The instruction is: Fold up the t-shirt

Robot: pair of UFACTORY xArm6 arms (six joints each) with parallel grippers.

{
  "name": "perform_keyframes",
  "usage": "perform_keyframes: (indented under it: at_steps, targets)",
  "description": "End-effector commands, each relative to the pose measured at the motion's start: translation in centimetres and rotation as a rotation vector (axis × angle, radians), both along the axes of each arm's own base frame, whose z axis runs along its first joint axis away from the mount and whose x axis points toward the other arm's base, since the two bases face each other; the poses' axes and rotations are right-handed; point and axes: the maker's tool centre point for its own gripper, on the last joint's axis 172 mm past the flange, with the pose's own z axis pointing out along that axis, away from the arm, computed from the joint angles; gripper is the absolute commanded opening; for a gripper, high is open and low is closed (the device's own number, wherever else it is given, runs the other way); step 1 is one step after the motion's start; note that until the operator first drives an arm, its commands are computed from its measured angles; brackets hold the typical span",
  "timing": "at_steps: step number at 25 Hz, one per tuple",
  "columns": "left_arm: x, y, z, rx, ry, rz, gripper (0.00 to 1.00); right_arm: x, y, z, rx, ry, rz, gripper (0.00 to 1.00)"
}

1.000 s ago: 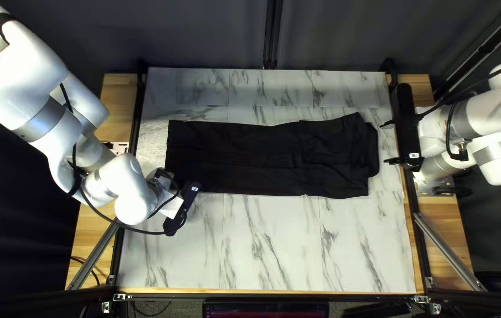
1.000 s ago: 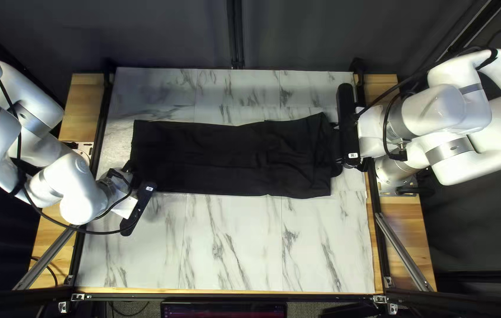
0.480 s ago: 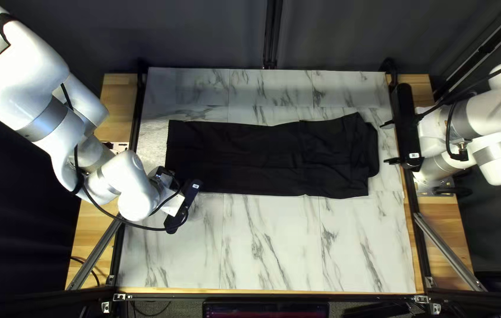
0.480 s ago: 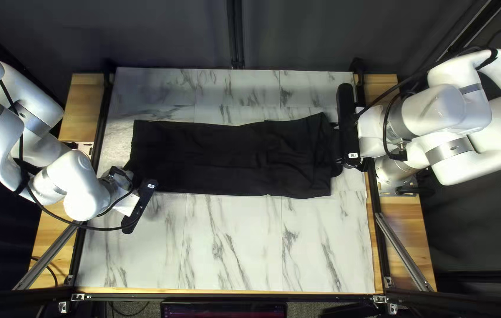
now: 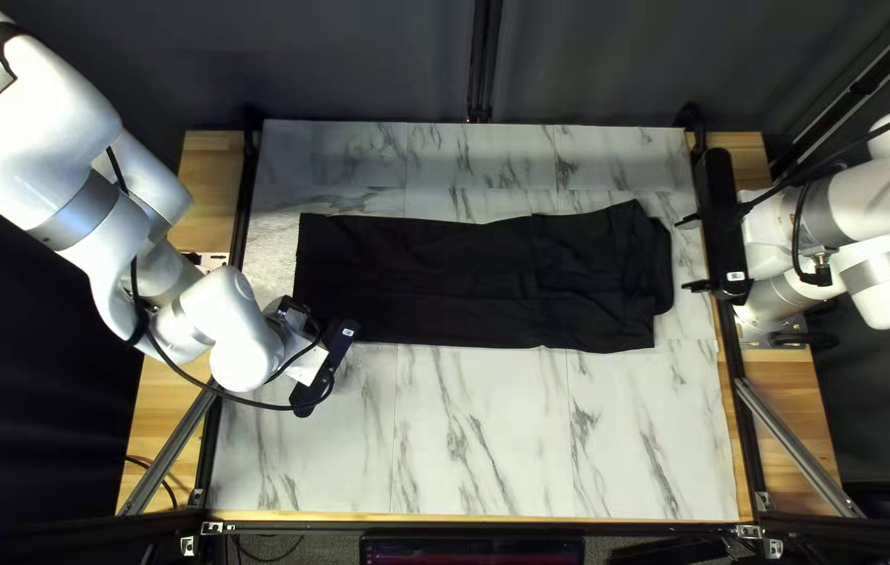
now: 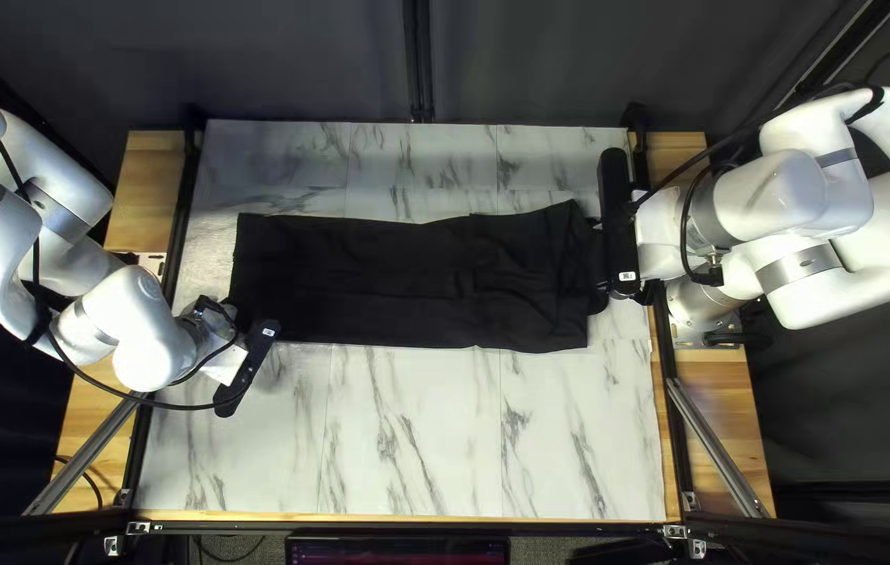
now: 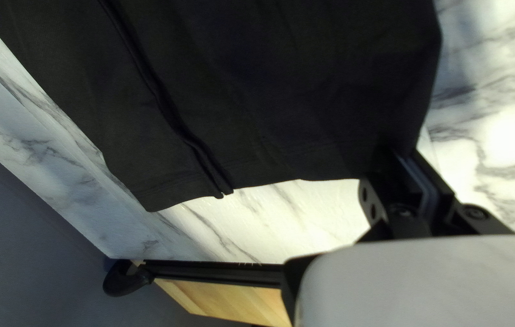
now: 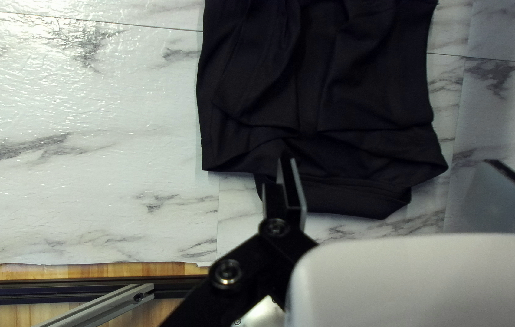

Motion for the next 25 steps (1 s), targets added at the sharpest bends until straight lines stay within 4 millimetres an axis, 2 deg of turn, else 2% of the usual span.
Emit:
perform_keyframes:
  at_steps: [1,6,16,21,25]
  targets:
    - [0.0,-0.3,0.2,0.001,0.0,0.001,0.01,0.0,0.0,0.0,0.0,0.0,0.0,1.0]
    - [0.5,-0.2,1.3,0.021,-0.006,0.004,0.0,0.0,0.0,0.0,0.0,0.0,0.0,1.0]
    - [2.5,2.6,4.3,0.076,0.008,-0.005,0.0,0.0,0.0,0.0,0.0,0.0,0.0,1.0]
    - [4.3,3.9,5.6,0.1,0.008,-0.022,0.0,0.0,0.0,0.0,0.0,0.0,0.0,1.0]
    - [7.2,4.4,6.3,0.116,0.001,-0.051,0.0,0.0,0.0,0.0,0.0,0.0,0.0,1.0]
